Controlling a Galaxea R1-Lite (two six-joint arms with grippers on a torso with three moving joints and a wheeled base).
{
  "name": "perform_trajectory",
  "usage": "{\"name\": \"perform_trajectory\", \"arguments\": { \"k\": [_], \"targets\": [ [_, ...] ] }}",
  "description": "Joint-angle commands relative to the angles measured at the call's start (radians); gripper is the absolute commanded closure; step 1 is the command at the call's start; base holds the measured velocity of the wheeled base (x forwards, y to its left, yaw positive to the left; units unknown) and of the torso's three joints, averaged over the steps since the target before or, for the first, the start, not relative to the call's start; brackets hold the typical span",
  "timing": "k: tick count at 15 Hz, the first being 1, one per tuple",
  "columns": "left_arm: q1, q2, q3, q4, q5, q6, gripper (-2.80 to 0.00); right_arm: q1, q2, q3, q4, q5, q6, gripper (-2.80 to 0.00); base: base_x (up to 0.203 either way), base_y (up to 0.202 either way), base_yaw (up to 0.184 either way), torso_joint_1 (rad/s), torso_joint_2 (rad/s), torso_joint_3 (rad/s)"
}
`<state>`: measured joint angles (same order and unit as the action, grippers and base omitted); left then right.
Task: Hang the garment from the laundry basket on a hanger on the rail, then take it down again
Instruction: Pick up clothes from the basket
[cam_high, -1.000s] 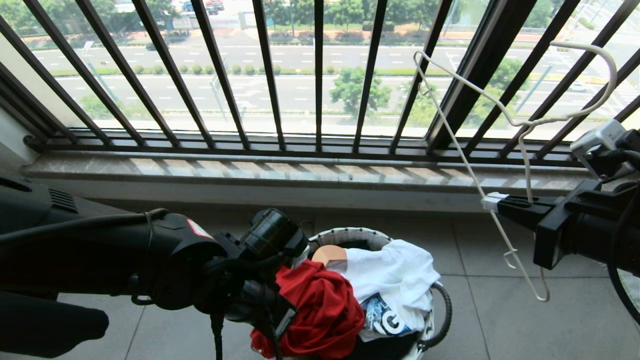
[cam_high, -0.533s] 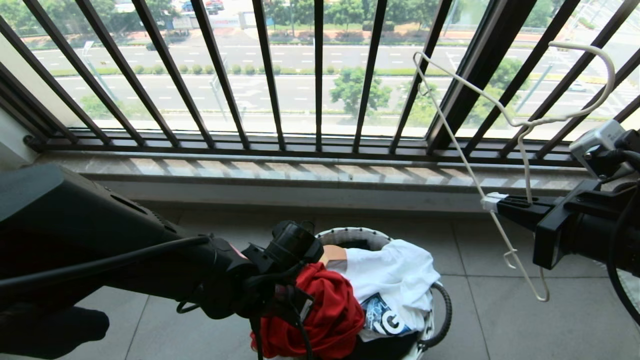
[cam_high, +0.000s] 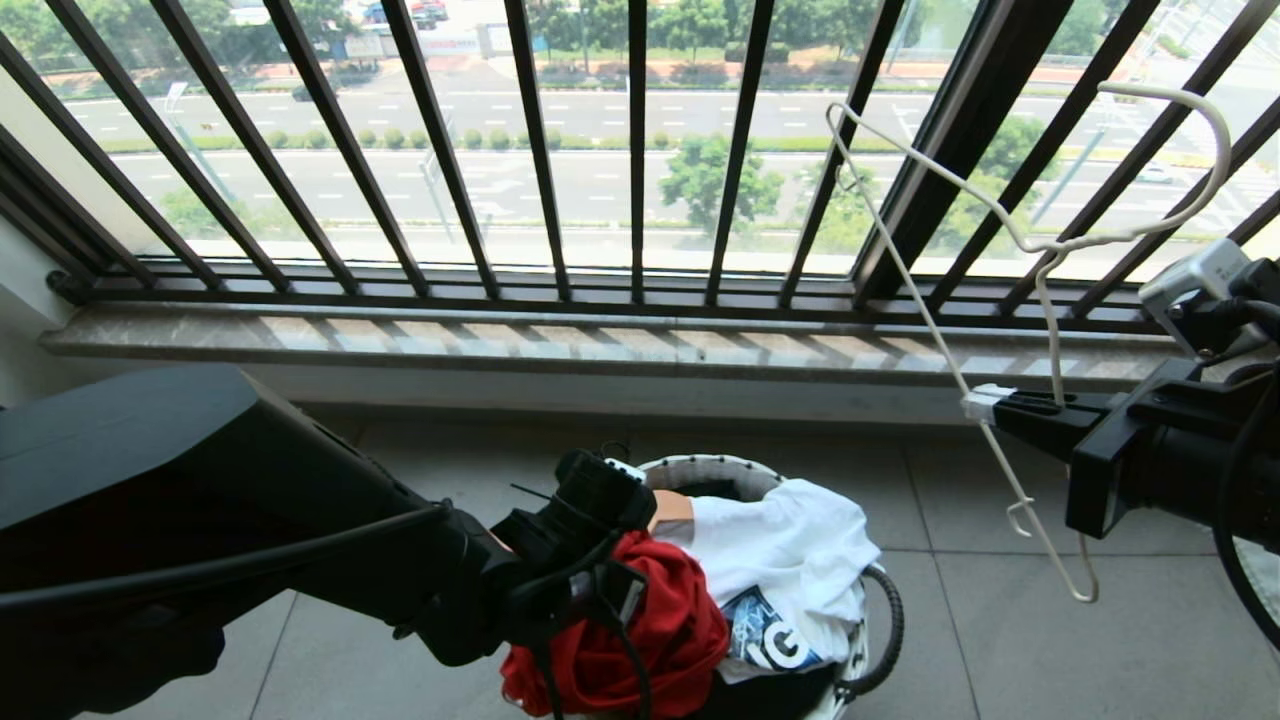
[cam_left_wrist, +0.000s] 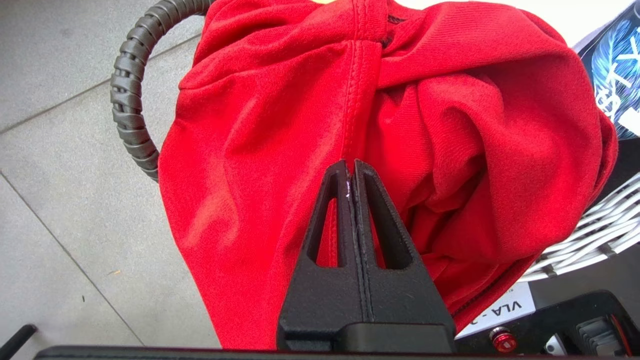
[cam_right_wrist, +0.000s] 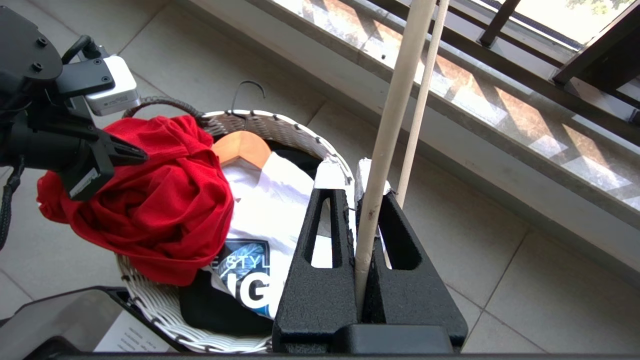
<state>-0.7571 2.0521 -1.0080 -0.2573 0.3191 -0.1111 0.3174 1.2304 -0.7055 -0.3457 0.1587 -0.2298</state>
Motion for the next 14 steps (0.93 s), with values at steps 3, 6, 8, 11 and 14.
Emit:
{"name": "perform_trajectory", "arguments": {
  "k": [3,6,8,11,14],
  "targets": [
    [-0.024,-0.013,0.015,-0.040,0.081,0.005,-2.80,0.001,0.001,-0.002,-0.002,0.002,-0.002,0.00,0.000,0.000,0.000,0.000,0.00,0.000],
    [-0.037,0.012,-0.020,-0.039,0.187,0.045,-2.80,0.000,0.000,-0.003,-0.002,0.001,0.000,0.00,0.000,0.000,0.000,0.000,0.00,0.000],
    [-0.037,0.024,0.001,-0.031,0.194,0.059,-2.80,0.000,0.001,-0.005,-0.002,0.001,-0.002,0.00,0.000,0.000,0.000,0.000,0.00,0.000],
    [-0.036,0.035,0.055,-0.032,0.196,0.109,-2.80,0.000,0.003,-0.011,-0.002,0.001,0.000,0.00,0.000,0.000,0.000,0.000,0.00,0.000],
    [-0.037,0.065,0.082,-0.031,0.220,0.138,-2.80,0.000,0.003,-0.011,-0.001,0.001,0.000,0.00,0.000,0.000,0.000,0.000,0.00,0.000]
  ]
}}
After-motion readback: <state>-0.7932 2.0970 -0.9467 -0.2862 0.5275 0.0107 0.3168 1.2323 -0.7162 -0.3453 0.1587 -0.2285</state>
